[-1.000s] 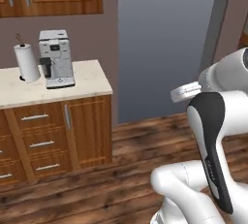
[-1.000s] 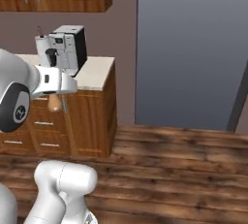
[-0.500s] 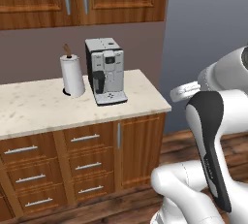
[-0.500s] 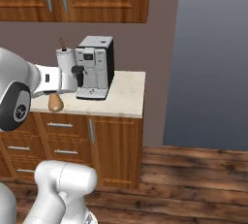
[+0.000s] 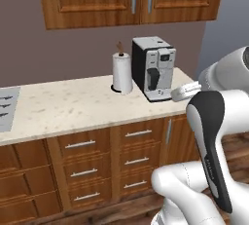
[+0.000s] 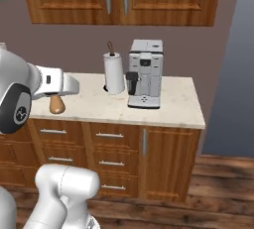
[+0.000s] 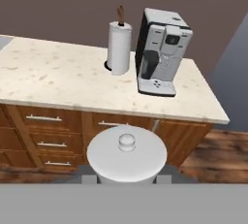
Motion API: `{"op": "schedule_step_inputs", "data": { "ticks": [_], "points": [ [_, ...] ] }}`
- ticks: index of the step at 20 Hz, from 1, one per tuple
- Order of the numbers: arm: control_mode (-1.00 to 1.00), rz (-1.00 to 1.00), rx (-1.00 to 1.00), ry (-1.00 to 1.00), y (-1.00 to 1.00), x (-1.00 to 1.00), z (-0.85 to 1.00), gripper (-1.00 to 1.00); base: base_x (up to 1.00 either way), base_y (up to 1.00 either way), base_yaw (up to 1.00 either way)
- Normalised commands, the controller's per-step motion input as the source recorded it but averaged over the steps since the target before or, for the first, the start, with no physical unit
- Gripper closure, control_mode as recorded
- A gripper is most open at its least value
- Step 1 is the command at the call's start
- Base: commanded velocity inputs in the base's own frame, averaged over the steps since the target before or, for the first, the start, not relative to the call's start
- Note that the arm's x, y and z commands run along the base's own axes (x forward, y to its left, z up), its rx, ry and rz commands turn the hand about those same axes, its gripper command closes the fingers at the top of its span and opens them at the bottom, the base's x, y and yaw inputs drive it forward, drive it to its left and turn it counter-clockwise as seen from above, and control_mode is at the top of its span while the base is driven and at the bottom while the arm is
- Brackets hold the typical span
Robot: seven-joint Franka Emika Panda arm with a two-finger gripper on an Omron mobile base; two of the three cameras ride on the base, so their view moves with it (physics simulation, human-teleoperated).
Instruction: Take 2 condiments from the cabinet and move them on the counter near the stove.Make sure the condiments are lined up with each other, next to each other.
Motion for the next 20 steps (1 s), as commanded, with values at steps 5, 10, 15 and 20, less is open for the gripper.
{"op": "schedule_step_inputs", "data": {
  "ticks": [5,10,15,20],
  "points": [
    [1.00,0.00,0.00,0.00,0.00,0.00,0.00,1.00,0.12,1.00,0.00],
    [1.00,0.00,0.00,0.00,0.00,0.00,0.00,1.00,0.38,1.00,0.00],
    [1.00,0.00,0.00,0.00,0.00,0.00,0.00,1.00,0.60,0.94,0.00],
    [1.00,0.00,0.00,0.00,0.00,0.00,0.00,1.00,0.62,0.81,0.00]
  ]
}}
